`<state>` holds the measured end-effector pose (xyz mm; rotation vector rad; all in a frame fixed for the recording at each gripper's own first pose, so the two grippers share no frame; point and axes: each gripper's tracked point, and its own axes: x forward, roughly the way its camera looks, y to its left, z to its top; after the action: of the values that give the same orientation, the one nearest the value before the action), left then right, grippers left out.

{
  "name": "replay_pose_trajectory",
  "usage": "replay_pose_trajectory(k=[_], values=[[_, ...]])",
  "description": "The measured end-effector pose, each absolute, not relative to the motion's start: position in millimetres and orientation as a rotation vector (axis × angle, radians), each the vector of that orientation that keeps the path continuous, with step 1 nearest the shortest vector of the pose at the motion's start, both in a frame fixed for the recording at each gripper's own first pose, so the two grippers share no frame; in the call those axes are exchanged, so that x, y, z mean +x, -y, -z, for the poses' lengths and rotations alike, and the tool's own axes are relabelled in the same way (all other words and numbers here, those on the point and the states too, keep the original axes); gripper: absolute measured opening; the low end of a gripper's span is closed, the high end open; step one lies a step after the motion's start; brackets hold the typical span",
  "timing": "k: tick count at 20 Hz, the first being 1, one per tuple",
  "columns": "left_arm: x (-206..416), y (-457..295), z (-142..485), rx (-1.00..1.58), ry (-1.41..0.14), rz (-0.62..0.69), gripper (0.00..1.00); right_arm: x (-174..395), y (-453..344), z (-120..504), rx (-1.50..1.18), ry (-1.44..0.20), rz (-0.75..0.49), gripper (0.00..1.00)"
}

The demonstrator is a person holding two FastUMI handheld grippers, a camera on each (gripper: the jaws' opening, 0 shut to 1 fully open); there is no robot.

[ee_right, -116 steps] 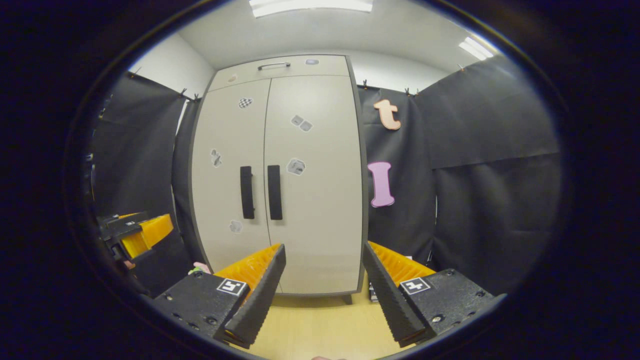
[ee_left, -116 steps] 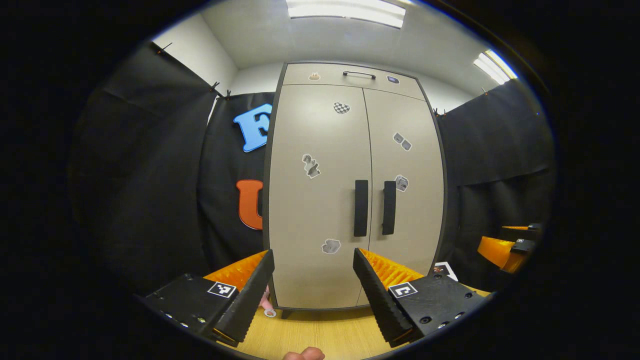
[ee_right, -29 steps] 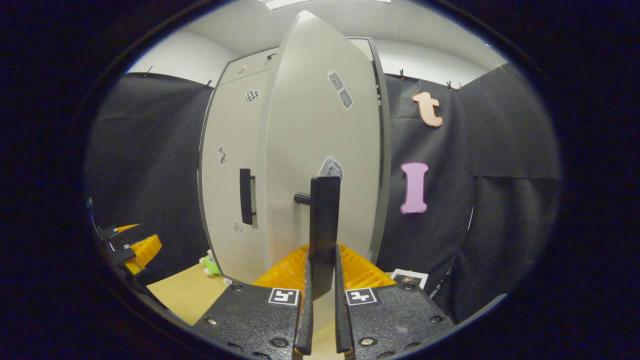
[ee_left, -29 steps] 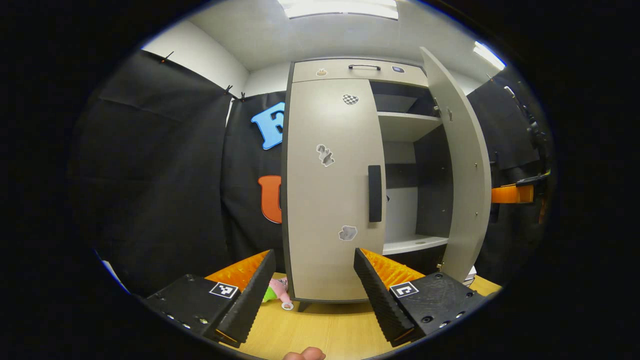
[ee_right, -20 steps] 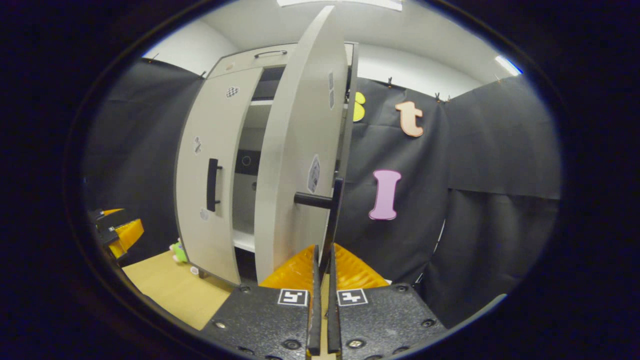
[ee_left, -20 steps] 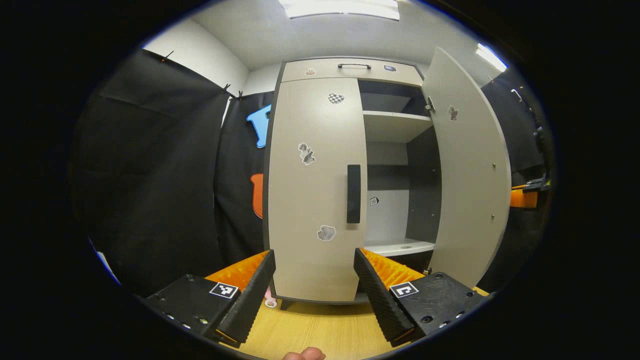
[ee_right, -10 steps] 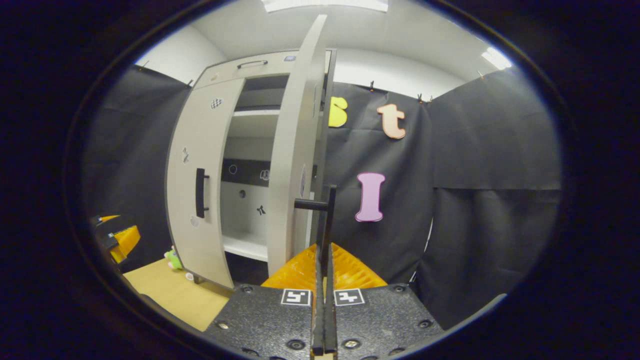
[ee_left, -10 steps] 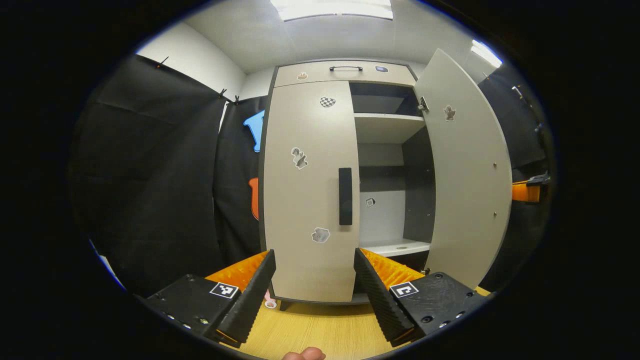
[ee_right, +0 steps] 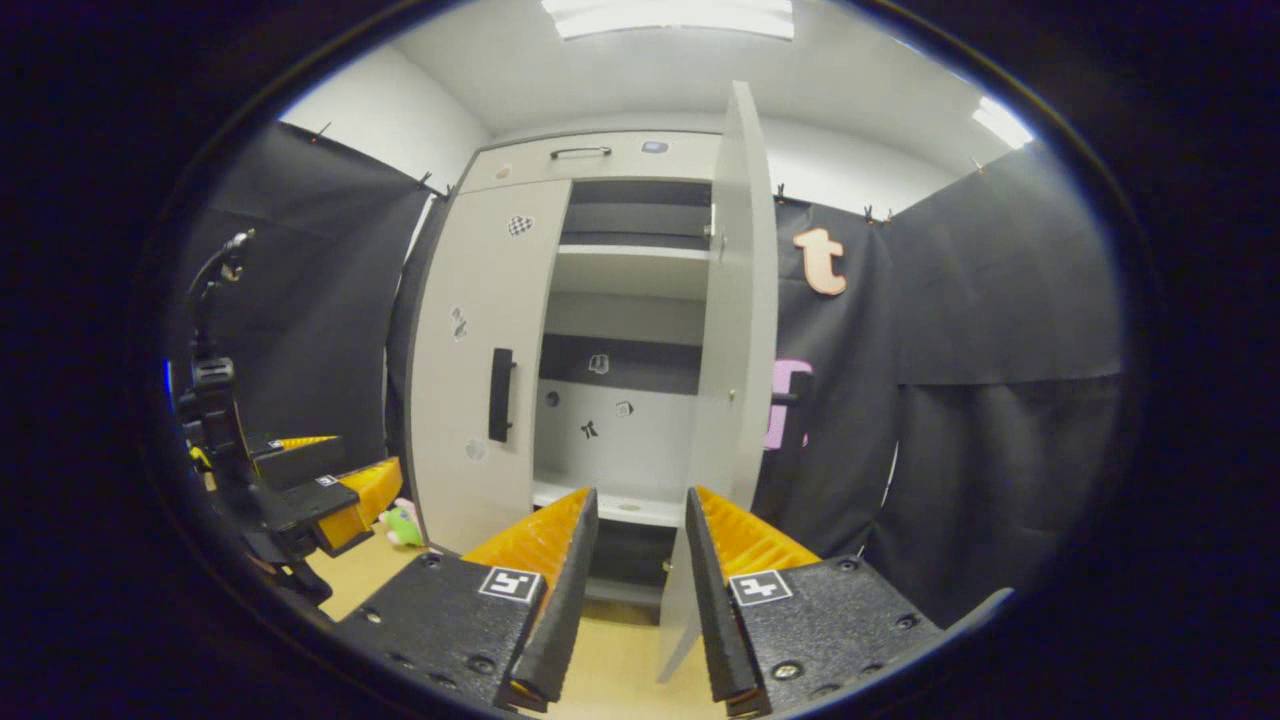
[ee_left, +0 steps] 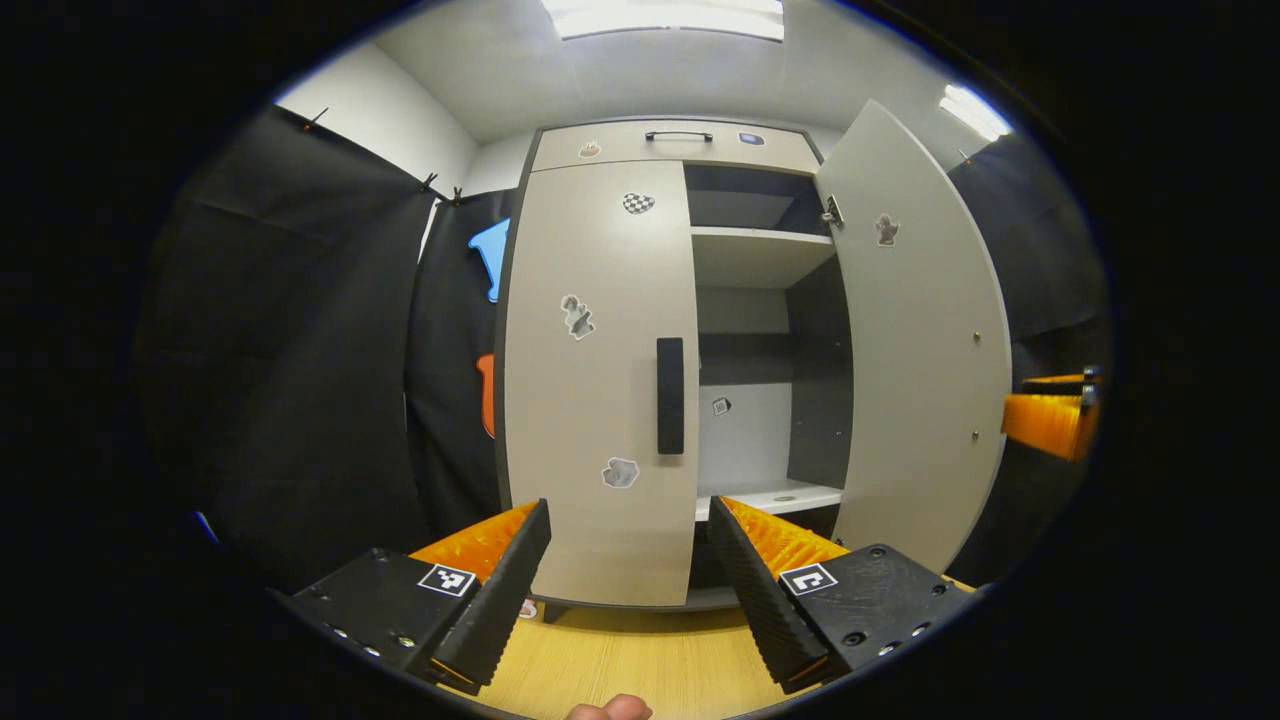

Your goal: Open the right door of the double-door shoe cabinet with the right hand, and open the left door with the left hand.

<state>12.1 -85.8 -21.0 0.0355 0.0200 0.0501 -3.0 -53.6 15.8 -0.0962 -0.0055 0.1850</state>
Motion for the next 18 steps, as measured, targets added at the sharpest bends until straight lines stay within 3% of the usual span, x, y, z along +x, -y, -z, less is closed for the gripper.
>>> replay_pose_trajectory(k=[1,4,7,13,18], values=[[13,87,21,0.034,-0.024,-0.042,0.95,-2,49,-12,-0.091,-0.004,-0.19,0.57],[17,89,21,0.041,-0.031,-0.027,0.95,1,42,-4,-0.065,-0.026,-0.202,0.83],[25,93,13,0.043,-0.013,-0.004,0.95,6,42,3,-0.034,-0.051,-0.196,1.0],[92,119,-31,0.0,0.029,0.129,0.94,-9,44,3,-0.08,-0.024,-0.181,1.0],[171,117,-22,0.025,-0.041,0.101,0.94,-24,55,12,-0.055,-0.04,-0.154,1.0]])
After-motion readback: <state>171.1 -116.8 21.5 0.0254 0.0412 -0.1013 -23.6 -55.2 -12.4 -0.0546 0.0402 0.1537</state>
